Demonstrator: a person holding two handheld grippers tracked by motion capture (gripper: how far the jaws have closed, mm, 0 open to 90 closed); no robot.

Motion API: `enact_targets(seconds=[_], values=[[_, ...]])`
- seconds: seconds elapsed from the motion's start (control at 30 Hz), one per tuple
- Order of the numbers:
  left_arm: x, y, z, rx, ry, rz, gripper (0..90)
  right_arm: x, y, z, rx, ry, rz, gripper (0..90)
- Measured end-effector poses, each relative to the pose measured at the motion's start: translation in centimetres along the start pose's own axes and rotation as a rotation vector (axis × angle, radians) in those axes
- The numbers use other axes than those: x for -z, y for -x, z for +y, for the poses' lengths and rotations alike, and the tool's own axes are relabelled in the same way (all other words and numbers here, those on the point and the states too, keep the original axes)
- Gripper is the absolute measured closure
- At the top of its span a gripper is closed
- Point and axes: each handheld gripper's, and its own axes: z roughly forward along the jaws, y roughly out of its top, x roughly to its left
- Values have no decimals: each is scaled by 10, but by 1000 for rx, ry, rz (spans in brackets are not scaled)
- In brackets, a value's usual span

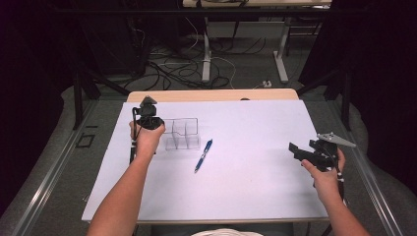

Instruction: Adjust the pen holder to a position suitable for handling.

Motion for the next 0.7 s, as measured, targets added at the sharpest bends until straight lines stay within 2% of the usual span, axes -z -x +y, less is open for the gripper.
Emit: enact_targets(seconds=[0.17, 0.2, 0.23, 0.37, 0.7], values=[[2, 7, 6, 3, 23, -3, 856, 0, -1, 0, -10, -2, 3, 147], [1, 8, 6, 5, 37, -6, 856, 0, 0, 0, -1, 1, 2, 147], [2, 10, 7, 4, 30, -9, 856, 0, 1, 0, 9, 4, 3, 147], [0, 16, 10, 10, 49, -9, 856, 0, 0, 0, -1, 3, 3, 147], [-6, 31, 18, 25, 77, -50, 856, 1, 1, 0, 5, -5, -2, 147]])
